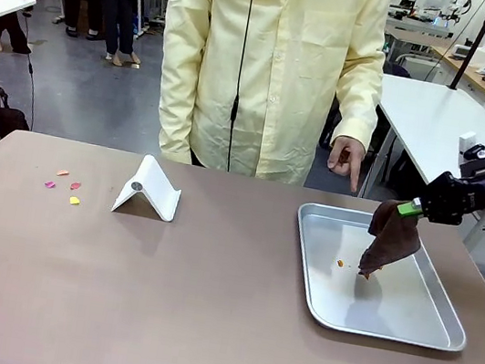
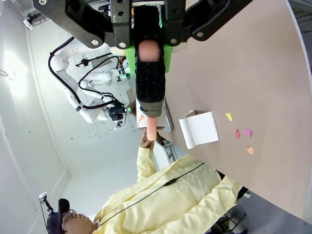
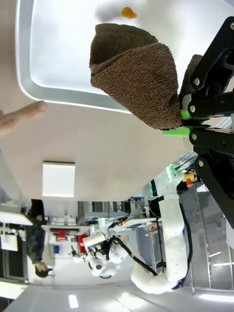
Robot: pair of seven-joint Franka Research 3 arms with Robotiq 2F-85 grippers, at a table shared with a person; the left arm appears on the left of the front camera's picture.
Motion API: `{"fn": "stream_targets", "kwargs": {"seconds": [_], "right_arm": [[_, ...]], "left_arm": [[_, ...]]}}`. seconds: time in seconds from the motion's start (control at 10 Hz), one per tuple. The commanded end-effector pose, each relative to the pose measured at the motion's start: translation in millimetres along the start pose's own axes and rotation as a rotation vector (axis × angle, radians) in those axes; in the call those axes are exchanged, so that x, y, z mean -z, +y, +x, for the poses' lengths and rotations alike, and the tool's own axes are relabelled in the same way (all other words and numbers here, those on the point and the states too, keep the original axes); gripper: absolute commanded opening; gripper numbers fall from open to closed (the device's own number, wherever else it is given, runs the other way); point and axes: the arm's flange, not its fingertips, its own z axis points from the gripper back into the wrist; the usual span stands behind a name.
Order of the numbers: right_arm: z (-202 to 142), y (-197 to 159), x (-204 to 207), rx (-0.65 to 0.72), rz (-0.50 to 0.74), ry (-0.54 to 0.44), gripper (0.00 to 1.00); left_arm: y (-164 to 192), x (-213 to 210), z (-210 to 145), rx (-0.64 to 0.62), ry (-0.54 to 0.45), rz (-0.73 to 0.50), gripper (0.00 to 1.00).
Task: Clean the surface of the table.
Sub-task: If a person points to the right, clean the right side of the table with your right hand, and if they point to the left, clean the left side with your left hand.
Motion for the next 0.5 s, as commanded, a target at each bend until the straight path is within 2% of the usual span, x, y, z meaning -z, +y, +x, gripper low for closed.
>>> {"fn": "stream_targets", "kwargs": {"seconds": [0.0,0.1,0.3,0.4], "right_arm": [[-0.3,5.8,-4.3,-0.011,-0.009,-0.019,0.06],[0.0,0.0,0.0,0.0,0.0,0.0,0.06],[12.5,2.5,19.1,0.089,-0.095,0.102,0.06],[18.7,5.1,26.5,0.069,-0.133,0.1,0.06]], "left_arm": [[-5.3,1.7,-2.2,0.011,-0.013,-0.021,0.22],[-5.3,1.7,-2.2,0.011,-0.013,-0.021,0.22],[-5.3,1.7,-2.2,0.011,-0.013,-0.021,0.22],[-5.3,1.7,-2.2,0.011,-0.013,-0.021,0.22]]}}
